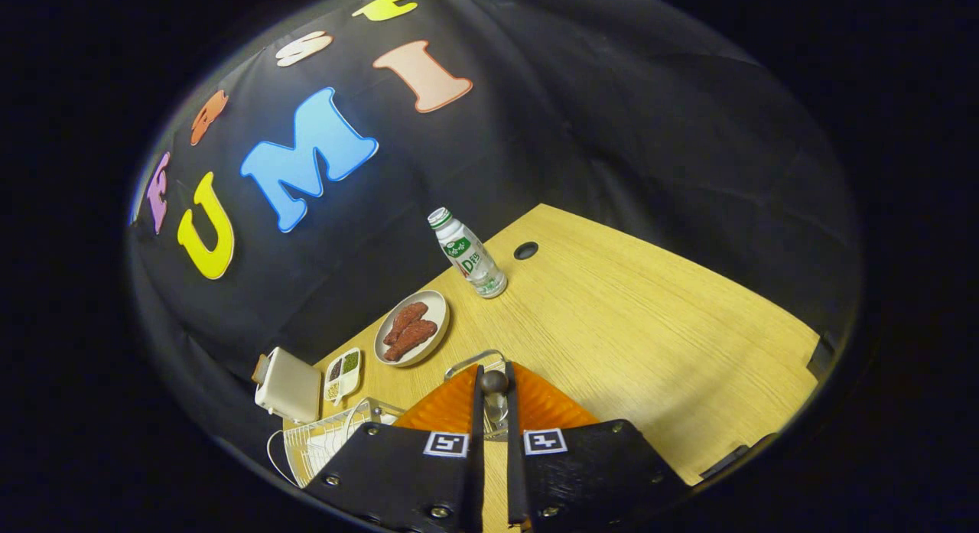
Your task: Take the plate from the dish rack, then take the spoon from the basket and place it into the plate.
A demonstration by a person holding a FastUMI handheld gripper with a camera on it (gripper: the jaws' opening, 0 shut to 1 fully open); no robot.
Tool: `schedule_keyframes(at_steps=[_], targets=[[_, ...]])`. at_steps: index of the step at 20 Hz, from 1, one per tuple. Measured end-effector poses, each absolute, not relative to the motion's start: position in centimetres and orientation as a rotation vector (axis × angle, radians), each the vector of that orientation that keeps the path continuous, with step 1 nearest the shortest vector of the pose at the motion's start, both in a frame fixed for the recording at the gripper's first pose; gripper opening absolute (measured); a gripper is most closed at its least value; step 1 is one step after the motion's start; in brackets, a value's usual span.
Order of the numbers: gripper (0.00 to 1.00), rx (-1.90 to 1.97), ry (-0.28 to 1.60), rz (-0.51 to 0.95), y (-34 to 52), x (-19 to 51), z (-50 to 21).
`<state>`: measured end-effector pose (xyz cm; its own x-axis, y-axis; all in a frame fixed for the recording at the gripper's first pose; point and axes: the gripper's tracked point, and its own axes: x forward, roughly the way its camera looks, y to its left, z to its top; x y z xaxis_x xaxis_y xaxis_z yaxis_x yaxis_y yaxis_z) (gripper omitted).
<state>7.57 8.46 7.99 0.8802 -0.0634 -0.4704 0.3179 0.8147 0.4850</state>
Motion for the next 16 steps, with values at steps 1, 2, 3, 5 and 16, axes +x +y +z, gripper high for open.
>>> schedule_keyframes(at_steps=[1, 2, 3, 5, 16], targets=[[0.12, 0.572, 0.45, -0.204, 8.3, 7.6, 8.6], [0.12, 0.555, 0.444, -0.197, 8.2, 7.5, 9.3], [0.12, 0.542, 0.436, -0.193, 7.9, 7.5, 10.0], [0.12, 0.525, 0.42, -0.185, 7.8, 7.3, 11.7], [0.12, 0.471, 0.386, -0.03, 12.7, 3.3, 19.9]])
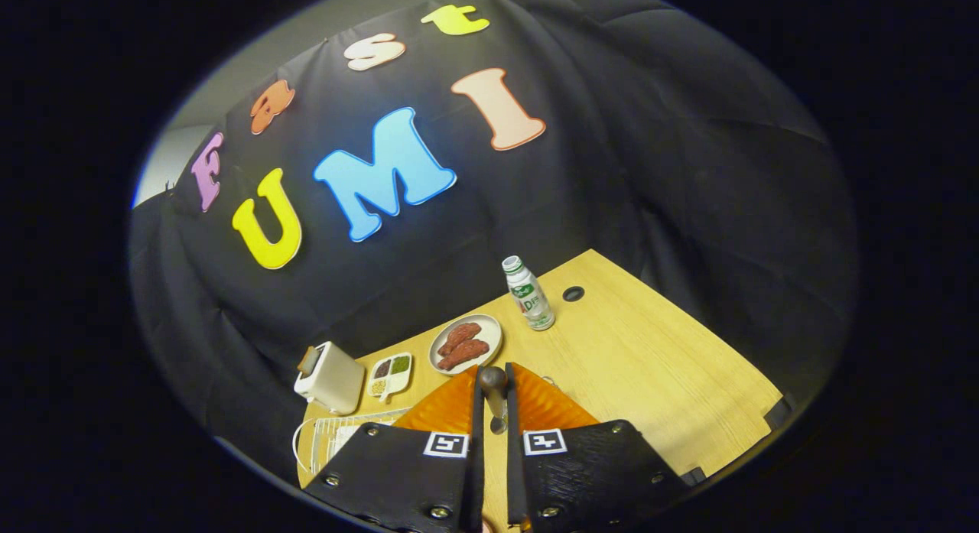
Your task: Take the plate from the dish rack, then take the spoon from the basket and place it into the plate.
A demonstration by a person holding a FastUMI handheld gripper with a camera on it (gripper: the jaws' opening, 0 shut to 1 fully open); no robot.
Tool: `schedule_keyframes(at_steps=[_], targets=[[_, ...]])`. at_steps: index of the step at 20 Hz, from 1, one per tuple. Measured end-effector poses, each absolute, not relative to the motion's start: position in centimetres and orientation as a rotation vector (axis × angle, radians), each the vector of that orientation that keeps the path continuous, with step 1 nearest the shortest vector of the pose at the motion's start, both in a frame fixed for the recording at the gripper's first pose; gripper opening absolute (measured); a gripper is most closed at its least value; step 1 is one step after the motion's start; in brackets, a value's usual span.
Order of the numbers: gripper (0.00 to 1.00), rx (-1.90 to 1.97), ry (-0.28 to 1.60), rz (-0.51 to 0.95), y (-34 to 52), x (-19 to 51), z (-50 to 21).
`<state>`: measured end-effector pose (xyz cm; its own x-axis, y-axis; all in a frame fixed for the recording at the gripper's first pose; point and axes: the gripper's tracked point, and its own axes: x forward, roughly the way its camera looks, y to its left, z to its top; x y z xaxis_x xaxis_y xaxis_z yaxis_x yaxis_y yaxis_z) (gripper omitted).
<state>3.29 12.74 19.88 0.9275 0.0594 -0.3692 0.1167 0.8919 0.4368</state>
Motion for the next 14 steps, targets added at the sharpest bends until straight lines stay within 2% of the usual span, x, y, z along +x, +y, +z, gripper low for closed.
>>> schedule_keyframes(at_steps=[7, 14], targets=[[0.12, 0.405, 0.449, 0.202, 23.3, -0.5, 20.1], [0.12, 0.308, 0.561, 0.396, 32.1, -4.7, 16.3]])
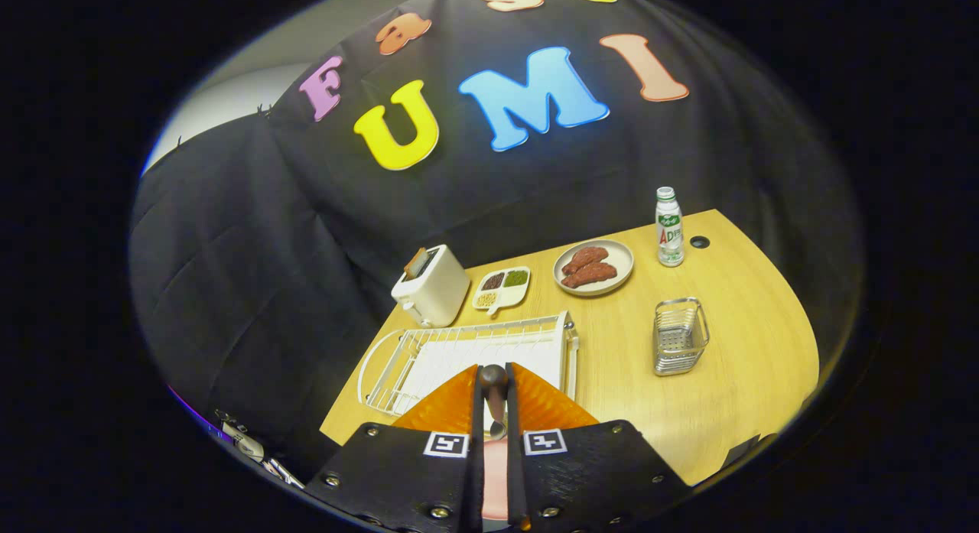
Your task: Take the plate from the dish rack, then take the spoon from the basket and place it into the plate.
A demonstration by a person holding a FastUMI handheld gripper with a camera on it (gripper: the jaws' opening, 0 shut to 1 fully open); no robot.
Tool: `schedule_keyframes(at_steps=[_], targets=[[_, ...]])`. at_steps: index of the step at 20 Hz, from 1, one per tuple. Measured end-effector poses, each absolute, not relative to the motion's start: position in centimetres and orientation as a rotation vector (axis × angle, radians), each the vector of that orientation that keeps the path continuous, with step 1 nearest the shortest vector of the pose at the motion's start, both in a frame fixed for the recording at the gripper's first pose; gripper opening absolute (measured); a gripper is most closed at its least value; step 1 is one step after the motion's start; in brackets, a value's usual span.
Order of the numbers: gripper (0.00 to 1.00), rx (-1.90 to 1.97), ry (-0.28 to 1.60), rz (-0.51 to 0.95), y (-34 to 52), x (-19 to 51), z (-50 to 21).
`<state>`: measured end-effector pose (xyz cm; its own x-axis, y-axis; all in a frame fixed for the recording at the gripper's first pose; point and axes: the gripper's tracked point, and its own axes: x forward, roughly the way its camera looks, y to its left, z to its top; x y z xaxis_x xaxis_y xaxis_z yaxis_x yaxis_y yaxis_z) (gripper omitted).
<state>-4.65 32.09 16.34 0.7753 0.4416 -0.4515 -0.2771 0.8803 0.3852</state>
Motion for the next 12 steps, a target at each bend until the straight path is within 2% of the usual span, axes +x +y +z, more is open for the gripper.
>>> schedule_keyframes(at_steps=[12], targets=[[0.12, 0.127, 0.705, 0.564, 40.2, -10.1, 8.2]])
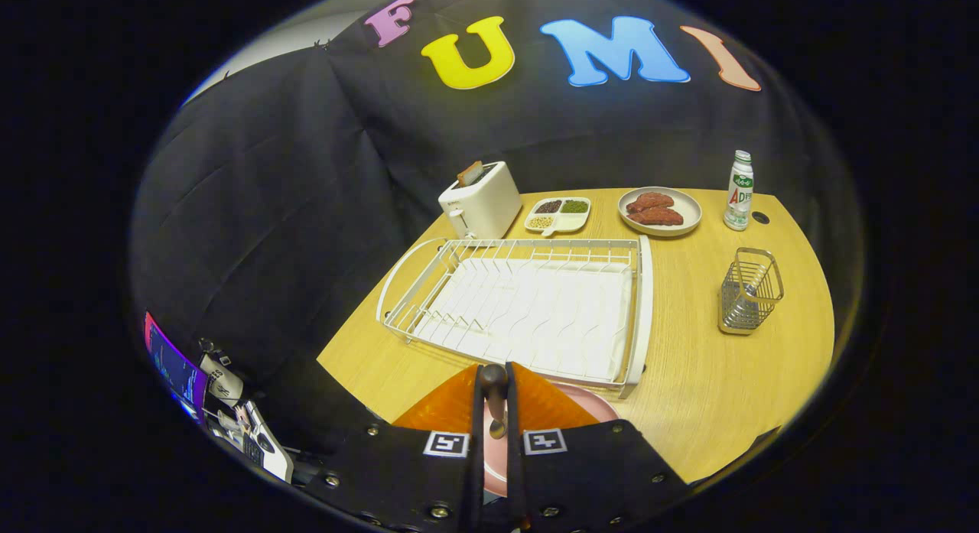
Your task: Take the plate from the dish rack, then take the spoon from the basket and place it into the plate.
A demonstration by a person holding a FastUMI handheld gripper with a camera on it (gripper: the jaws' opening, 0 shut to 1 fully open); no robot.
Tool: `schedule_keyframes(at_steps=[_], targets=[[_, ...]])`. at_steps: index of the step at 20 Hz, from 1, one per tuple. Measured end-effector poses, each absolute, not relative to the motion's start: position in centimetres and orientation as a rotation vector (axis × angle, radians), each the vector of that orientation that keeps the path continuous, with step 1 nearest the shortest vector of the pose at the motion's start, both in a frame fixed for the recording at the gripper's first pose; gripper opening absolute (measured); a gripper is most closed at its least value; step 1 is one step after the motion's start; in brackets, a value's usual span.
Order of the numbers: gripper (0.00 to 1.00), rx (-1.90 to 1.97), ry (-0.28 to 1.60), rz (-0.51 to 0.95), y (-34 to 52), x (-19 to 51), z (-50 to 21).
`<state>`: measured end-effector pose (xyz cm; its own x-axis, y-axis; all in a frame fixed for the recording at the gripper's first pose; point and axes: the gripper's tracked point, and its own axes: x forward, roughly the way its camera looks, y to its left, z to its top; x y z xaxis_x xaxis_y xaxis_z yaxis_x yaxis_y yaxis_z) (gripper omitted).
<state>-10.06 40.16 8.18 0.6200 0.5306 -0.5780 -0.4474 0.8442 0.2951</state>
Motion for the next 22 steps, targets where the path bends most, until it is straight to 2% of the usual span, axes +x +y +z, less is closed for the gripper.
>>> schedule_keyframes(at_steps=[11, 12, 13, 22], targets=[[0.14, 0.09, 0.772, 0.627, 42.3, -12.0, 5.1], [0.23, 0.111, 0.77, 0.64, 42.4, -12.2, 5.5], [0.28, 0.119, 0.768, 0.636, 42.3, -12.2, 5.6], [0.28, 0.144, 0.728, 0.593, 39.9, -11.0, 7.4]])
